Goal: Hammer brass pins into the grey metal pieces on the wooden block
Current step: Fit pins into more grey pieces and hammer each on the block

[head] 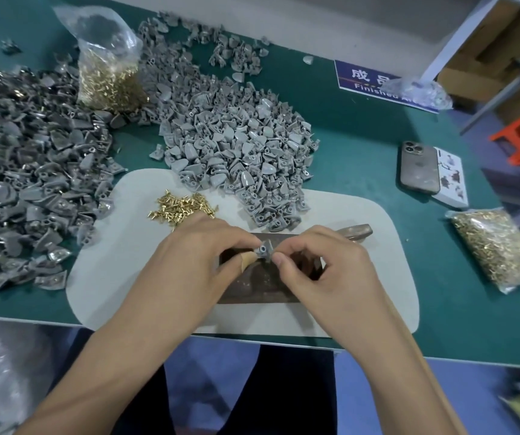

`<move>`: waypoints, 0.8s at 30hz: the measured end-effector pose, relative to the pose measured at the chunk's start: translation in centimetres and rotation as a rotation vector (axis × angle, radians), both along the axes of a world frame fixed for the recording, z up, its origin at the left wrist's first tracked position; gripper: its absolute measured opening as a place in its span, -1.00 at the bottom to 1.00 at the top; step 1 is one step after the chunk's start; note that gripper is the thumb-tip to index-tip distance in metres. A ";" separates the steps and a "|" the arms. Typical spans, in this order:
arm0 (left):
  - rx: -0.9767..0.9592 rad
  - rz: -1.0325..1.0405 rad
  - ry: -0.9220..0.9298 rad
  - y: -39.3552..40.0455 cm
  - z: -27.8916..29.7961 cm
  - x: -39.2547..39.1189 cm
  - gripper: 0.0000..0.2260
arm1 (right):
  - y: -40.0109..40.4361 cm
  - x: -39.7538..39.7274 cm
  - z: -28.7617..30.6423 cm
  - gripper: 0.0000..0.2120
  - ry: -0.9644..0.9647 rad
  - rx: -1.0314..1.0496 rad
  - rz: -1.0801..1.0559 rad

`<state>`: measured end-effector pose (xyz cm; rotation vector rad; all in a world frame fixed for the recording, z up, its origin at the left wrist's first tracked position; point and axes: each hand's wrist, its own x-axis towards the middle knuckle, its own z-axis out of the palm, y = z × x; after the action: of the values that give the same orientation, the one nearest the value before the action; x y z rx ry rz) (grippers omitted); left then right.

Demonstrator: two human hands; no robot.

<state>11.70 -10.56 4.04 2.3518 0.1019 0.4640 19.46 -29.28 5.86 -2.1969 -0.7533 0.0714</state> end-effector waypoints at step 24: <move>0.067 -0.021 0.016 0.2 0.0 0.0 -0.89 | 3.0 -1.3 3.2 -0.95 -0.234 -0.404 0.113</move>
<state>11.67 -10.38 4.06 2.4206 0.0699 0.4447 18.16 -26.26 9.04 -2.5722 -1.0706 0.0239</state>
